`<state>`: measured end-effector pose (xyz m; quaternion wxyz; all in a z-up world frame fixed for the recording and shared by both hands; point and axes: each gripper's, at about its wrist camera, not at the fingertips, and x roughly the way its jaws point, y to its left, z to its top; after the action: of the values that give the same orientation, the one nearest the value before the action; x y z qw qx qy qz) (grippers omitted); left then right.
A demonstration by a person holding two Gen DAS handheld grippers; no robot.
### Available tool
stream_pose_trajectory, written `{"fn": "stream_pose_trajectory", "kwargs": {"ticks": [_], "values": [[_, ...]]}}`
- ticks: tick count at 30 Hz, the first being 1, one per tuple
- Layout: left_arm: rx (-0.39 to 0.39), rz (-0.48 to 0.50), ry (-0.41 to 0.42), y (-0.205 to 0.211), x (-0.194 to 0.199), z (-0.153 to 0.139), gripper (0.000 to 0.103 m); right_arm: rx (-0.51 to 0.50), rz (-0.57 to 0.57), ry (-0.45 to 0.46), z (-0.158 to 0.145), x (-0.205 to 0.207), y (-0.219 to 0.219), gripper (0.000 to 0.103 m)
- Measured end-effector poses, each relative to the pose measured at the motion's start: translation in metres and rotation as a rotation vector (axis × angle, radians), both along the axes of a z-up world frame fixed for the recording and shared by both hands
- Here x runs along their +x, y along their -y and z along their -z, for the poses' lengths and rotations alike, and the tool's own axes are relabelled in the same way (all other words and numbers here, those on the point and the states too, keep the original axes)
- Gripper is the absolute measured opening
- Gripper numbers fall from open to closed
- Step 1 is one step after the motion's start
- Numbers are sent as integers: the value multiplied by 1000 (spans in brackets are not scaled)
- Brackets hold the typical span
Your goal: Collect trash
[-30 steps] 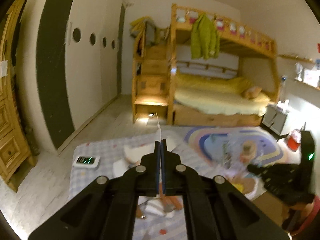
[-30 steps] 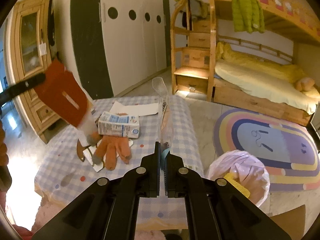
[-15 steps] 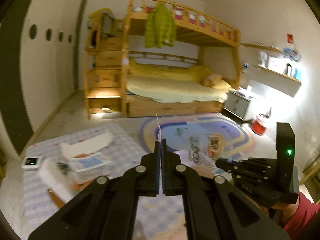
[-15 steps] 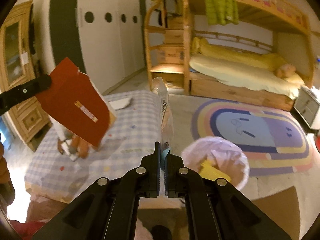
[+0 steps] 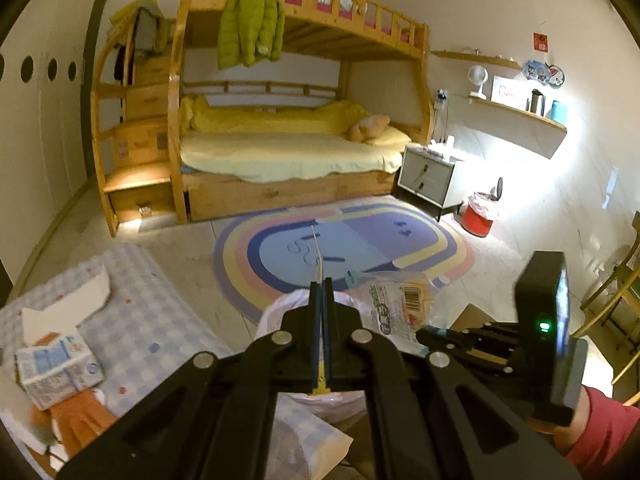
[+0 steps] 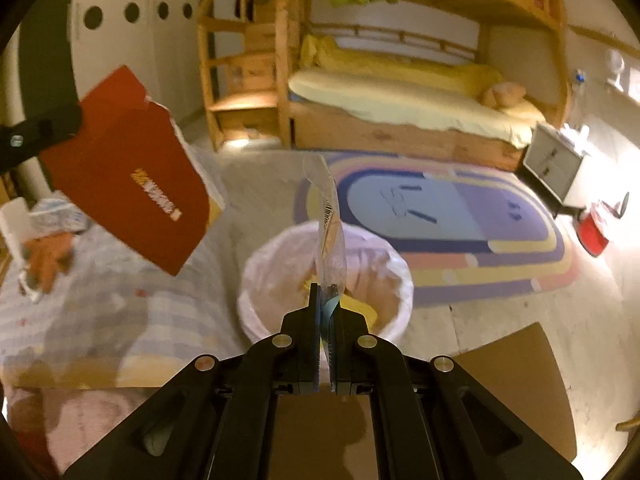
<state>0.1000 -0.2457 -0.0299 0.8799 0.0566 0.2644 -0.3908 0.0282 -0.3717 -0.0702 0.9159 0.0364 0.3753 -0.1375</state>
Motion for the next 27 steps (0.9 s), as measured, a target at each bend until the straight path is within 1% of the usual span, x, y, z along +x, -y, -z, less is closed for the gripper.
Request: {"fn": "stream_pose_trajectory", "kwargs": {"ticks": [3,4,6,8,9,10,15,18,23,27], "values": [[13,-2,-19,1,4,7,0,18,13,-33,18,15,15,4],[14,-3,-25,1,6,8,0,29,14,-44,24,22,19,7],[19,-6,-30,3,11,9,0,32,22,-55,32,30,25,7],[23,-10,-36,4,14,11,0,44,26,-65,39,37,30,16],[25,-11,-37,4,14,11,0,50,29,-69,41,39,33,28],[28,-12,-39,4,16,11,0,53,26,-69,42,40,33,34],[40,-8,-54,10,19,16,0,65,33,-50,36,30,35,35],[43,8,-61,18,18,20,0,74,51,-31,25,17,38,35],[53,46,-71,44,21,27,0,65,75,10,5,-3,43,35],[46,70,-103,67,34,33,0,61,86,32,-3,-9,50,35]]}}
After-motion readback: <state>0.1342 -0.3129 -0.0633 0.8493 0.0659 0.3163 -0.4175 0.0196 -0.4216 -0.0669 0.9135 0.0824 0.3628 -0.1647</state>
